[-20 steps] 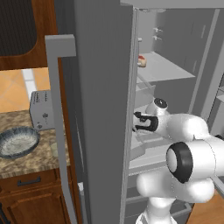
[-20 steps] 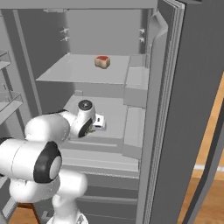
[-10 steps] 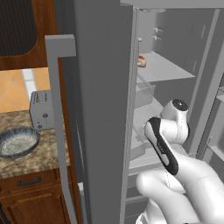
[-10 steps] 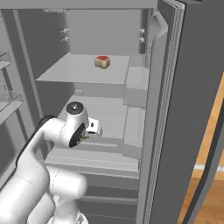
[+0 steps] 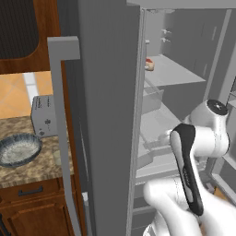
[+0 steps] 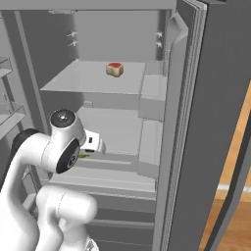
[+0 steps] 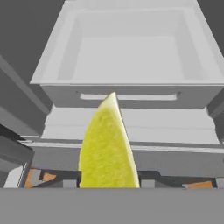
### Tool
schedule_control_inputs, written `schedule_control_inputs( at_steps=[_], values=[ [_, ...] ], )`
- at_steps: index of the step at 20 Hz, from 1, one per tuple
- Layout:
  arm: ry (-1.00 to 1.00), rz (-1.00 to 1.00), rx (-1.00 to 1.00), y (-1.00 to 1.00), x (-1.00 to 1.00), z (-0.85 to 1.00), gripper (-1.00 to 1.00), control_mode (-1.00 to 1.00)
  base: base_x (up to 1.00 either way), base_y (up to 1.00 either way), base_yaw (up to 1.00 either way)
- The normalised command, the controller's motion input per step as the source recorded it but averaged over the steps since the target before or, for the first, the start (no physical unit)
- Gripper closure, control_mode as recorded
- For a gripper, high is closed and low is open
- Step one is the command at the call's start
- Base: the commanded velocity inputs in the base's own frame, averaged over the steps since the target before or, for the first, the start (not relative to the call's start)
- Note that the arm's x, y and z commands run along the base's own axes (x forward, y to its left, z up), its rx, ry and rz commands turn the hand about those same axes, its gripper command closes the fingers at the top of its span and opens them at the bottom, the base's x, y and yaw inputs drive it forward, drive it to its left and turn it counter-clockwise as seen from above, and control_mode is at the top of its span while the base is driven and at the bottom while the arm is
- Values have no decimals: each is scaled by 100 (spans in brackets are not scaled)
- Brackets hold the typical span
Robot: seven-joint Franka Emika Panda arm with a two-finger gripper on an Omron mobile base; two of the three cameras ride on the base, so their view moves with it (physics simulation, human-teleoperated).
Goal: Grab a lemon wedge from the fridge and one ice cube from the ice bowl, and put them in the glass of lemonade.
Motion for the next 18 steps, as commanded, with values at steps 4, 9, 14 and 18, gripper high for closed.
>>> schedule_control_inputs(
  at_steps=[4, 9, 14, 18],
  values=[
    [0, 0, -1, 0, -83, 73, 100, -100, 0, 0, 0],
    [-9, 0, -3, 0, -74, 2, 100, -100, 0, 0, 0],
    [-4, 0, -3, 0, -92, -2, 100, -100, 0, 0, 0],
    [0, 0, 0, 0, 0, 0, 100, 100, -100, -1, 0]
  ],
)
